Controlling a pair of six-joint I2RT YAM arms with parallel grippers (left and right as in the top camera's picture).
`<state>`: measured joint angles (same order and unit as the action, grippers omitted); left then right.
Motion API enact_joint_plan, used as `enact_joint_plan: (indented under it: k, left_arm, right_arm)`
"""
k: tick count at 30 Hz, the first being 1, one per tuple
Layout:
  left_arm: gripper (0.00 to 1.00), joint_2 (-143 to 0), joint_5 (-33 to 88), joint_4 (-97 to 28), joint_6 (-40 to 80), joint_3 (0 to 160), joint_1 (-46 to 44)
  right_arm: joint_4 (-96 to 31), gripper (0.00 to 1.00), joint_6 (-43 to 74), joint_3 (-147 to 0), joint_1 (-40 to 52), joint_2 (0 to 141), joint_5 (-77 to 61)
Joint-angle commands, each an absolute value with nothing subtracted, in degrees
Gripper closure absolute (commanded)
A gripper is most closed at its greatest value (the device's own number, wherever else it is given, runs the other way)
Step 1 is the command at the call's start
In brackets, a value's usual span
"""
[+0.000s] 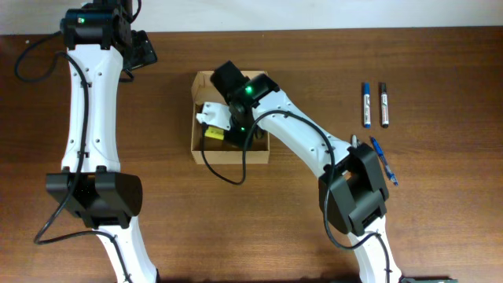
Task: Pack container
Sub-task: 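Carry the highlighter into the box and open the right gripper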
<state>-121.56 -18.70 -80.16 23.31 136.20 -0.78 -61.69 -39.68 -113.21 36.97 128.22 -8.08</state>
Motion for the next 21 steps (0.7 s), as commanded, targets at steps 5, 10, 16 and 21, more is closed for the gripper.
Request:
enact_joint_plan:
  k: [5,10,16,21]
  left_arm:
    - [0.0,-121.6,-19.3,-80.2,22.6,137.1,-0.7]
    - [0.0,-121.6,-19.3,-80.2,22.6,137.1,-0.7]
    - [0.0,-121.6,-19.3,-80.2,22.6,137.1,-0.7]
    - [0.0,-121.6,-19.3,-80.2,22.6,137.1,-0.7]
  right_arm:
    - [-60.6,0.96,-40.5,-110.0,33.9,129.2,-11.4]
    - [-61.5,0.73,-39.5,-109.9,34.3,130.0,-12.0]
    - [-65.3,0.43,-33.7,-113.7,35.0,128.1,-10.9]
    - [-73.4,0.43,-20.9,-129.8,34.8,124.6,-5.3]
